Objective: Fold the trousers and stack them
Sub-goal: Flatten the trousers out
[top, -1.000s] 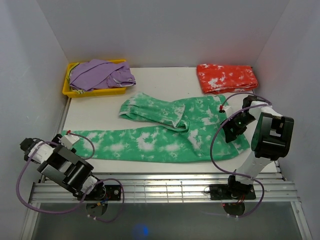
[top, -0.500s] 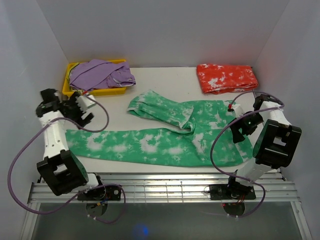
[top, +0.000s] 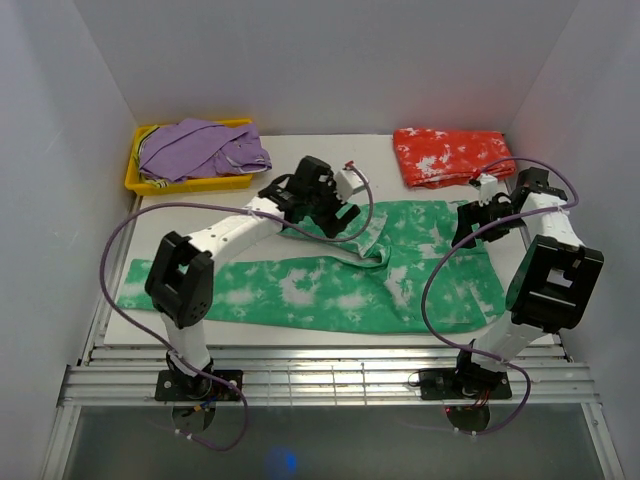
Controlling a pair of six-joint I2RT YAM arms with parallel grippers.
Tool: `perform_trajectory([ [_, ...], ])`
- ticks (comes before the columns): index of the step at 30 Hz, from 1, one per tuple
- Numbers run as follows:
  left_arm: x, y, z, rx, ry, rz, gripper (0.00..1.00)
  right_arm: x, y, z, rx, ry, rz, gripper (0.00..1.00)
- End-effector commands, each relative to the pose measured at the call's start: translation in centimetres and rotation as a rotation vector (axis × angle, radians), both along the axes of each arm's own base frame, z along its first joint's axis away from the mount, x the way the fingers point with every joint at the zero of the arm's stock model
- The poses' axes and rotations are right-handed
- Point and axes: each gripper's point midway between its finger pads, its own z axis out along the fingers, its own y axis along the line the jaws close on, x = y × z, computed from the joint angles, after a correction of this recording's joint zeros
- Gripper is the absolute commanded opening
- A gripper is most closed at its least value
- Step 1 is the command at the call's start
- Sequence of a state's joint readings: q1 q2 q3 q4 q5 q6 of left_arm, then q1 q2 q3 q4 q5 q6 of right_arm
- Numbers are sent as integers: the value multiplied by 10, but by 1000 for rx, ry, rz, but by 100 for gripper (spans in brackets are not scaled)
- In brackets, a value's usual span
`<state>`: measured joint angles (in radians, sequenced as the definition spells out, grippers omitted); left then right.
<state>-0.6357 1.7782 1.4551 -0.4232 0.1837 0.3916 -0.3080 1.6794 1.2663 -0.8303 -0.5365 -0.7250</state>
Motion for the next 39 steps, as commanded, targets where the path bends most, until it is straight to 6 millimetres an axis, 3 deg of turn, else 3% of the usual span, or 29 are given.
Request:
perform_trajectory([
  [1,25,-49,26,-180,3,204,98,20,0,-4,40,-40,-105,93],
  [3,30,-75,31,-229,10,230,95,23,-3,-8,33,-39,-143,93],
  [4,27,-93,16,-238,32,237,93,20,-3,-13,35,-28,-164,92],
  [7,30,-120,15,-279,-5,312,90,22,-6,-23,31,-17,-227,91],
  [8,30,-127,-3,-253,-3,329,90,25,-9,-25,21,-29,-242,91],
  [10,31,-137,-9,-238,-20,367,89,25,-11,-29,21,-26,-279,91],
  [11,31,-140,-31,-209,0,397,88,23,-12,-35,12,-17,-296,91],
  [18,25,-129,-91,-81,21,515,87,22,-21,-55,-24,14,-357,82],
  [20,27,-116,-99,-38,-2,560,78,19,-26,-63,-52,38,-366,79],
  [23,34,-102,-90,-33,-40,609,63,15,-35,-74,-105,65,-370,77],
  [24,36,-97,-78,-46,-64,623,53,13,-36,-77,-115,70,-366,76],
  [27,43,-83,-58,-56,-105,641,39,10,-41,-81,-150,75,-358,73],
  [28,48,-76,-38,-73,-133,648,35,9,-42,-83,-156,78,-356,73],
  [30,49,-68,-25,-76,-137,637,23,8,-46,-86,-178,83,-352,71],
  [31,51,-60,-19,-72,-133,635,9,8,-47,-86,-184,84,-351,71],
  [32,51,-55,3,-102,-143,634,1,8,-49,-87,-195,86,-351,70],
  [34,53,-34,18,-105,-124,644,0,8,-50,-88,-207,85,-344,70],
  [35,52,-23,45,-148,-137,645,0,8,-51,-88,-212,82,-342,69],
  [36,51,-13,58,-167,-136,649,0,8,-51,-87,-217,80,-338,69],
  [38,56,24,70,-185,-123,683,0,7,-54,-87,-236,75,-327,68],
  [39,53,42,99,-232,-151,697,0,7,-56,-86,-245,72,-325,67],
])
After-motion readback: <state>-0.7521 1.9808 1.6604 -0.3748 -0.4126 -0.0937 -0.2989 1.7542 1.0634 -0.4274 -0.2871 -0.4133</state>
